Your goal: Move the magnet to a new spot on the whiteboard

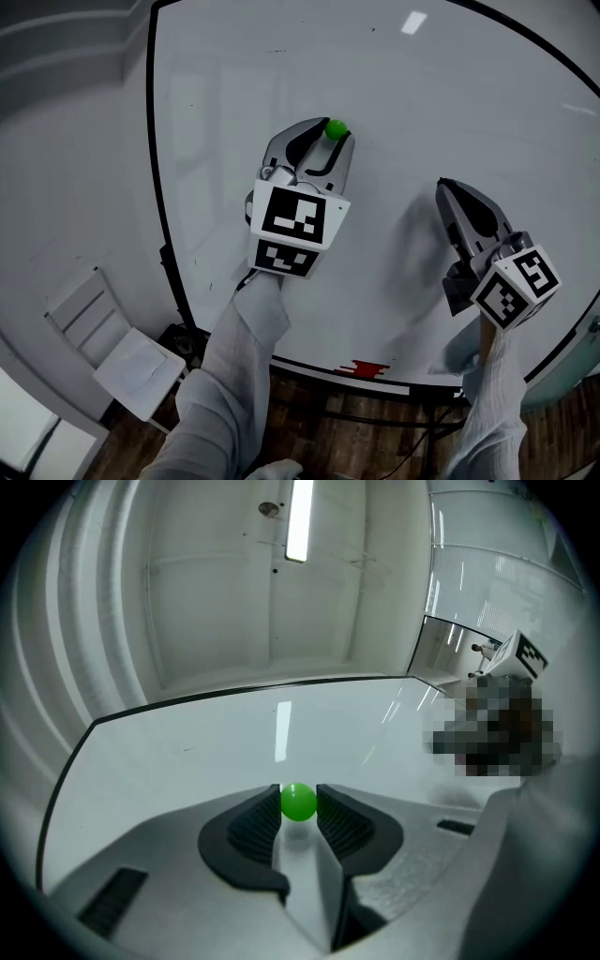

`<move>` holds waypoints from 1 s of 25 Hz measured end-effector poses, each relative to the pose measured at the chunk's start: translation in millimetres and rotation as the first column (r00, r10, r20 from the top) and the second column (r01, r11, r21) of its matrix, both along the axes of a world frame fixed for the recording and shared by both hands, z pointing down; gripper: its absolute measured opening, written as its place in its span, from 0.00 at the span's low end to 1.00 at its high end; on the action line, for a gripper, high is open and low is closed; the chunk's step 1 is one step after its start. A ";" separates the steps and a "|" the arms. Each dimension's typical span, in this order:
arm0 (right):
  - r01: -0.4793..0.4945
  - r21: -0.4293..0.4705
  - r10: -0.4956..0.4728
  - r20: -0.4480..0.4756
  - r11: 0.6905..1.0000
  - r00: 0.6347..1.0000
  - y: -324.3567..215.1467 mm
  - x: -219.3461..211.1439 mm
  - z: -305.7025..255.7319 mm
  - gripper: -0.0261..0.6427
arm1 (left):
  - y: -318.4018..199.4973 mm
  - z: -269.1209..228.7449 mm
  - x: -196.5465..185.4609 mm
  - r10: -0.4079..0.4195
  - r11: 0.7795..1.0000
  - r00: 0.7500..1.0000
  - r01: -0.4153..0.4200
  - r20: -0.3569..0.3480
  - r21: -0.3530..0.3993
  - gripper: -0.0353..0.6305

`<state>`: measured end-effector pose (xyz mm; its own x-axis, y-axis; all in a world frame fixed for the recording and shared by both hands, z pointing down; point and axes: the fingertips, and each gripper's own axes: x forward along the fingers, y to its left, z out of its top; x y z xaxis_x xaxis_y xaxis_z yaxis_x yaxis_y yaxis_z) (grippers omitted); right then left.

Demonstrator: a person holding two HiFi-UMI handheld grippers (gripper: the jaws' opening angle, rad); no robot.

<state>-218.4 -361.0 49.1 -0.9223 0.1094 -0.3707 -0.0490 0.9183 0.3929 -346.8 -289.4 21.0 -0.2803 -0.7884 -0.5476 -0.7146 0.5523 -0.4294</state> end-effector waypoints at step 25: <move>-0.022 0.034 0.022 -0.009 0.999 1.000 4.7 -19.8 3.9 0.08 | -3.5 -4.1 -15.8 -0.093 0.996 0.996 0.093 0.015 0.006 0.30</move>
<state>-238.1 -356.3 52.9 -0.9279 0.1017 -0.3587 -0.0652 0.9029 0.4248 -362.6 -292.8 17.0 -0.3438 -0.7564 -0.5565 -0.6531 0.6184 -0.4371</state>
